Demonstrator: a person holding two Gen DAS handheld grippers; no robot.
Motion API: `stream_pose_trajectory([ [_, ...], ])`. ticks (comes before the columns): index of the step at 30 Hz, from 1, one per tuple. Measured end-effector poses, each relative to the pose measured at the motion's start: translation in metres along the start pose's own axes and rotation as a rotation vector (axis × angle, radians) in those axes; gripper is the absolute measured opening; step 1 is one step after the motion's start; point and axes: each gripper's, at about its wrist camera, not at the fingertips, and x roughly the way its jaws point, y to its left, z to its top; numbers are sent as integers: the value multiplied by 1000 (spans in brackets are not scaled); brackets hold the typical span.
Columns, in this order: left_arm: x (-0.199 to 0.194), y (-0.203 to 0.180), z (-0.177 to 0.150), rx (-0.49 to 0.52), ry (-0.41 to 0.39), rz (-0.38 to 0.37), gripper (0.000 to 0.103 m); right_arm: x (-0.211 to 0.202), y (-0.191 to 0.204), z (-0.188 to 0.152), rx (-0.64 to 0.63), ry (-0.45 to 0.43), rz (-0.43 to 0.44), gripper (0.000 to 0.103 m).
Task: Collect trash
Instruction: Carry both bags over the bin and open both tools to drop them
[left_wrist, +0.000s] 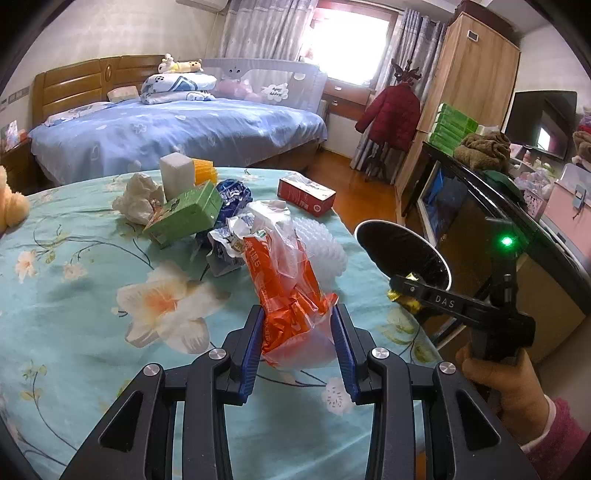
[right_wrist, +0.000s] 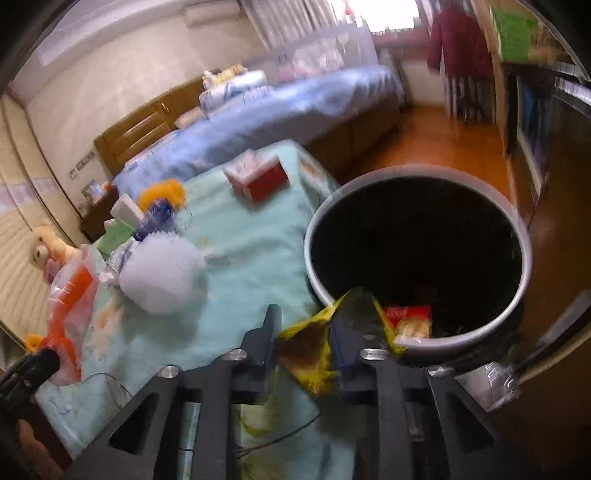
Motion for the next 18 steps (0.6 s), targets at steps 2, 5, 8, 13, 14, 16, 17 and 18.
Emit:
stream_pose_trajectory([
  [2, 0, -1, 0, 2, -2, -2, 35, -5, 6, 1, -38, -15, -19, 22],
  [5, 1, -3, 0, 11, 2, -12, 35, -5, 10, -1, -56, -15, -19, 19],
  [8, 2, -7, 2, 25, 0, -24, 35, -8, 10, -1, -46, -17, -4, 18],
  [13, 8, -21, 5, 62, 12, -59, 35, -22, 10, 2, -35, -35, 22, 18],
  [14, 10, -25, 6, 76, 19, -67, 35, -25, 8, 4, -29, -39, 29, 18],
  [16, 16, -34, 7, 95, 33, -82, 35, -29, 4, 6, -18, -44, 37, 18],
  [17, 19, -37, 8, 99, 37, -89, 35, -31, 0, 7, -9, -47, 39, 18],
  [18, 23, -42, 9, 108, 43, -99, 35, -33, -2, 8, -2, -49, 40, 18],
])
